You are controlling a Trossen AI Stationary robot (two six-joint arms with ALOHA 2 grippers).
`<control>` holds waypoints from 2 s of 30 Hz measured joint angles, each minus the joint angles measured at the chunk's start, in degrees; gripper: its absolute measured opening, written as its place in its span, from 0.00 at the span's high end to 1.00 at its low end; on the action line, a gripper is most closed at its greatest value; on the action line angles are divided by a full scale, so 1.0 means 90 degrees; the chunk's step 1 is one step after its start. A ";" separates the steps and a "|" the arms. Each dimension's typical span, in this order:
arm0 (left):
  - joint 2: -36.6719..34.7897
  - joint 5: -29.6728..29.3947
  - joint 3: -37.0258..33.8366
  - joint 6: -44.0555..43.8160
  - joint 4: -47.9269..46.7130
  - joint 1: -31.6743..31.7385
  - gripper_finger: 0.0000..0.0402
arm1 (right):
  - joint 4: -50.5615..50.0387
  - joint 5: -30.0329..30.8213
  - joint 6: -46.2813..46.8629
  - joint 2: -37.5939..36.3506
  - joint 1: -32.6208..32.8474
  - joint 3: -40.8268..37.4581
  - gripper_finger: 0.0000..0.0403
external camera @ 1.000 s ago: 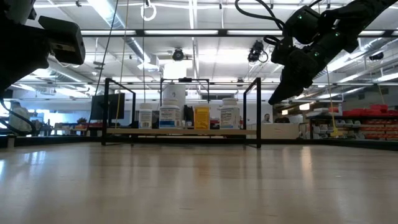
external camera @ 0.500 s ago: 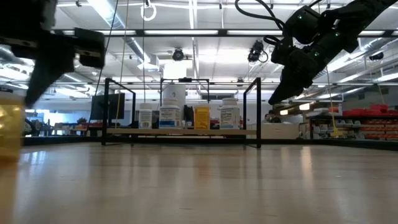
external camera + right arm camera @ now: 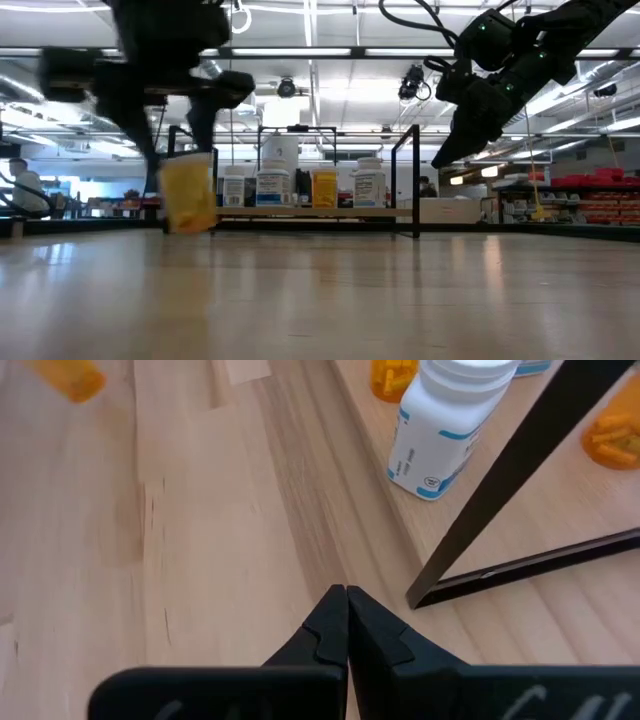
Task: Pick and place medicine bottles onto shelf by color
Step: Put the orange pill bottle on the shelf
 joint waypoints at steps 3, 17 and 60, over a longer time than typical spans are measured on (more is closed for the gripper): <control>-0.0004 -0.0298 0.0200 -0.0549 0.0003 0.0292 0.45 | 0.0007 0.0000 -0.0110 0.0000 0.0001 0.0000 0.99; -0.0005 -0.0707 0.1001 -0.2045 -0.1271 0.1406 0.45 | 0.0019 -0.0001 -0.0184 0.0000 0.0001 0.0000 0.99; 0.0581 -0.0580 0.1737 -0.3643 -0.1747 0.4819 0.44 | 0.0121 -0.0002 0.0012 0.0000 0.0002 0.0000 0.99</control>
